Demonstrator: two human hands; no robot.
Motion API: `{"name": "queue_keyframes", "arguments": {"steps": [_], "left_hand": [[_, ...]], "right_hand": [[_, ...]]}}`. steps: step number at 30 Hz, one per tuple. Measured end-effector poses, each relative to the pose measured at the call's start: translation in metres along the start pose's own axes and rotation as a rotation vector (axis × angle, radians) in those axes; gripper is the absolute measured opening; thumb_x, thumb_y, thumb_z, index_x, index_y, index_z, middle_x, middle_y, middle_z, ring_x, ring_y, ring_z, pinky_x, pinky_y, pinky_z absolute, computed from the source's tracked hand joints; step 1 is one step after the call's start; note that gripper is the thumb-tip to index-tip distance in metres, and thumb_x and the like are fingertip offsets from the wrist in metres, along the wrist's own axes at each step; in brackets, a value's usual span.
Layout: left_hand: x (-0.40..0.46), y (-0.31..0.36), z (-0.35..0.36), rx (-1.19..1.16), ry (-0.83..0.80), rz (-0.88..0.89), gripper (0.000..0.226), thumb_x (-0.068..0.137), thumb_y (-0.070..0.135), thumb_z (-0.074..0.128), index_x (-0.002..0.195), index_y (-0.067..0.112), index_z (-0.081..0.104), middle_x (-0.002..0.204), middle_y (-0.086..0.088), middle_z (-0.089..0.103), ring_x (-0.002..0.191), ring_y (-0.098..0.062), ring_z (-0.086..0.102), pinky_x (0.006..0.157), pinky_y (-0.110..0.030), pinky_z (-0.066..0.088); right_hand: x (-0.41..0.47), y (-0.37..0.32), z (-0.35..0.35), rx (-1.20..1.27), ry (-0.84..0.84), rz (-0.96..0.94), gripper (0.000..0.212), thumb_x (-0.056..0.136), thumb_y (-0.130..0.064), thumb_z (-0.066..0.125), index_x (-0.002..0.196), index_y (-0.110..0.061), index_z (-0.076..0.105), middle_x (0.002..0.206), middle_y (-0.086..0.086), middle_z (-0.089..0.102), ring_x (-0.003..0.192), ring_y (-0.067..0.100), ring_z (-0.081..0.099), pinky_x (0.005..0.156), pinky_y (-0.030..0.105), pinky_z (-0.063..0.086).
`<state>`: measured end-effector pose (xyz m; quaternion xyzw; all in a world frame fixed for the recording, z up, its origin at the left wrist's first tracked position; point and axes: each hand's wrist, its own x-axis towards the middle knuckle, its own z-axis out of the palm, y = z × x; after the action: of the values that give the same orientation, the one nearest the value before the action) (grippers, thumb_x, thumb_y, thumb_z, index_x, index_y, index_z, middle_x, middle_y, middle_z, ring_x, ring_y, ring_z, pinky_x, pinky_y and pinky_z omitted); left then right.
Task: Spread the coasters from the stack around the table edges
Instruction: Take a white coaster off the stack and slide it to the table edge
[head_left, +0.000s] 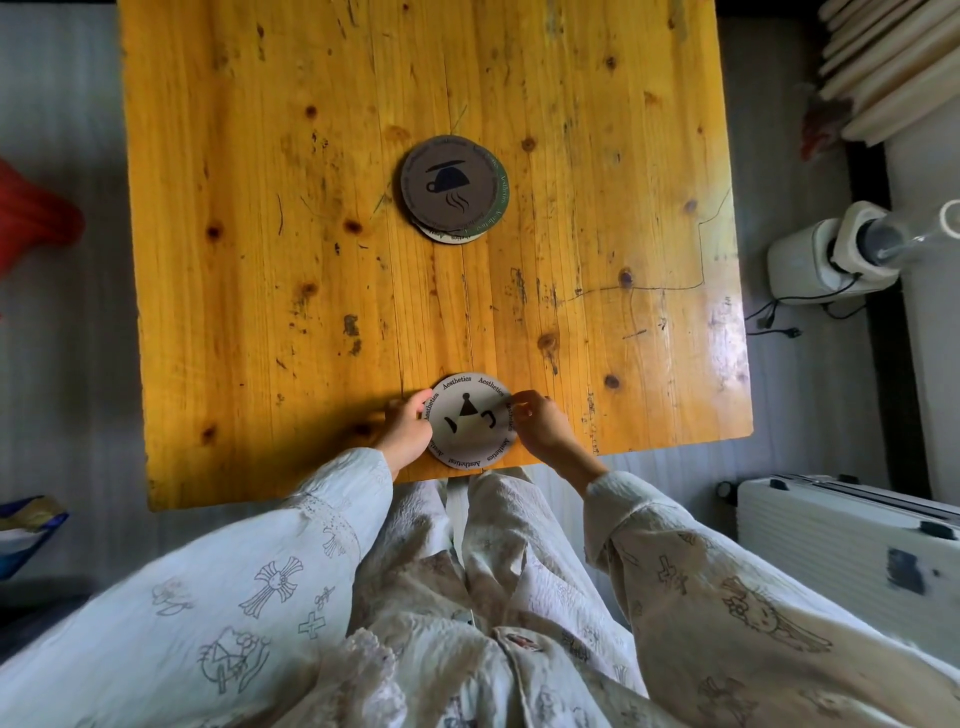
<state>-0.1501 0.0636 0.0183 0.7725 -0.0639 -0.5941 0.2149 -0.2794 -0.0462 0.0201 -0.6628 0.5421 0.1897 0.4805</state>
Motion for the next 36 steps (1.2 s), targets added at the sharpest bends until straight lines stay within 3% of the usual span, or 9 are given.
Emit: {"name": "queue_keyframes", "arguments": {"steps": [5, 11, 16, 20, 21, 26, 28, 31, 36], "left_hand": [[-0.001, -0.002, 0.000, 0.007, -0.018, 0.006, 0.058, 0.089, -0.003, 0.031, 0.140, 0.025, 0.029, 0.148, -0.009, 0.022, 0.136, -0.027, 0.026, 0.112, -0.050, 0.031], [0.001, -0.004, 0.000, 0.046, -0.036, 0.033, 0.052, 0.092, 0.004, 0.035, 0.140, 0.023, 0.028, 0.146, -0.012, 0.023, 0.133, -0.026, 0.031, 0.111, -0.047, 0.032], [0.000, -0.006, -0.001, 0.104, -0.032, 0.058, 0.050, 0.093, 0.008, 0.036, 0.141, 0.021, 0.028, 0.146, -0.014, 0.021, 0.134, -0.027, 0.031, 0.111, -0.040, 0.028], [-0.001, -0.006, -0.001, 0.160, -0.023, 0.061, 0.048, 0.094, 0.013, 0.037, 0.140, 0.021, 0.029, 0.146, -0.013, 0.020, 0.133, -0.028, 0.032, 0.110, -0.040, 0.030], [-0.001, -0.006, -0.002, 0.175, -0.007, 0.066, 0.047, 0.093, 0.013, 0.038, 0.140, 0.020, 0.030, 0.145, -0.014, 0.023, 0.132, -0.029, 0.033, 0.110, -0.041, 0.030], [-0.001, 0.007, -0.009, 0.242, 0.094, 0.182, 0.041, 0.092, 0.015, 0.042, 0.133, 0.016, 0.039, 0.138, -0.015, 0.034, 0.124, -0.030, 0.043, 0.108, -0.048, 0.035], [0.001, 0.016, -0.013, 0.261, 0.124, 0.248, 0.039, 0.092, 0.015, 0.042, 0.131, 0.017, 0.042, 0.135, -0.014, 0.037, 0.121, -0.028, 0.045, 0.105, -0.044, 0.039], [0.002, 0.035, -0.017, 0.310, 0.130, 0.334, 0.036, 0.092, 0.016, 0.042, 0.128, 0.019, 0.046, 0.133, -0.012, 0.043, 0.117, -0.025, 0.048, 0.098, -0.036, 0.042], [-0.009, 0.066, 0.003, 0.371, 0.042, 0.418, 0.032, 0.093, 0.020, 0.041, 0.124, 0.020, 0.049, 0.132, -0.008, 0.049, 0.112, -0.019, 0.050, 0.084, -0.027, 0.040]], "right_hand": [[-0.003, 0.002, 0.002, 0.011, 0.005, 0.007, 0.037, 0.094, -0.004, 0.032, 0.124, -0.001, 0.053, 0.121, 0.027, 0.061, 0.104, 0.032, 0.058, 0.073, 0.036, 0.047], [-0.007, 0.003, 0.004, -0.022, 0.021, 0.013, 0.036, 0.095, -0.006, 0.033, 0.125, -0.003, 0.053, 0.122, 0.025, 0.061, 0.109, 0.037, 0.058, 0.089, 0.048, 0.048], [-0.009, 0.001, 0.004, -0.015, 0.017, 0.042, 0.037, 0.096, -0.010, 0.033, 0.127, -0.007, 0.052, 0.129, 0.021, 0.056, 0.106, 0.037, 0.060, 0.094, 0.046, 0.050], [-0.011, 0.000, 0.002, -0.017, 0.006, 0.037, 0.037, 0.096, -0.010, 0.033, 0.127, -0.007, 0.053, 0.126, 0.023, 0.057, 0.086, 0.026, 0.056, 0.063, 0.028, 0.046], [-0.011, 0.000, 0.001, -0.020, 0.008, 0.033, 0.037, 0.096, -0.009, 0.033, 0.125, -0.006, 0.055, 0.125, 0.023, 0.059, 0.085, 0.027, 0.057, 0.062, 0.028, 0.046], [-0.019, -0.004, -0.009, 0.008, 0.072, 0.011, 0.031, 0.094, -0.008, 0.039, 0.107, 0.008, 0.061, 0.110, 0.029, 0.067, 0.092, 0.038, 0.065, 0.077, 0.041, 0.053], [-0.021, -0.003, -0.017, 0.040, 0.102, 0.012, 0.032, 0.095, -0.010, 0.039, 0.112, 0.011, 0.057, 0.116, 0.029, 0.065, 0.103, 0.040, 0.063, 0.087, 0.044, 0.052], [-0.027, 0.003, -0.031, 0.138, 0.124, 0.021, 0.035, 0.098, -0.018, 0.040, 0.125, -0.003, 0.054, 0.126, 0.019, 0.062, 0.110, 0.033, 0.061, 0.097, 0.042, 0.049], [-0.048, 0.030, -0.063, 0.338, 0.173, 0.009, 0.034, 0.099, -0.020, 0.038, 0.126, -0.005, 0.054, 0.120, 0.021, 0.065, 0.102, 0.029, 0.063, 0.086, 0.038, 0.050]]}}
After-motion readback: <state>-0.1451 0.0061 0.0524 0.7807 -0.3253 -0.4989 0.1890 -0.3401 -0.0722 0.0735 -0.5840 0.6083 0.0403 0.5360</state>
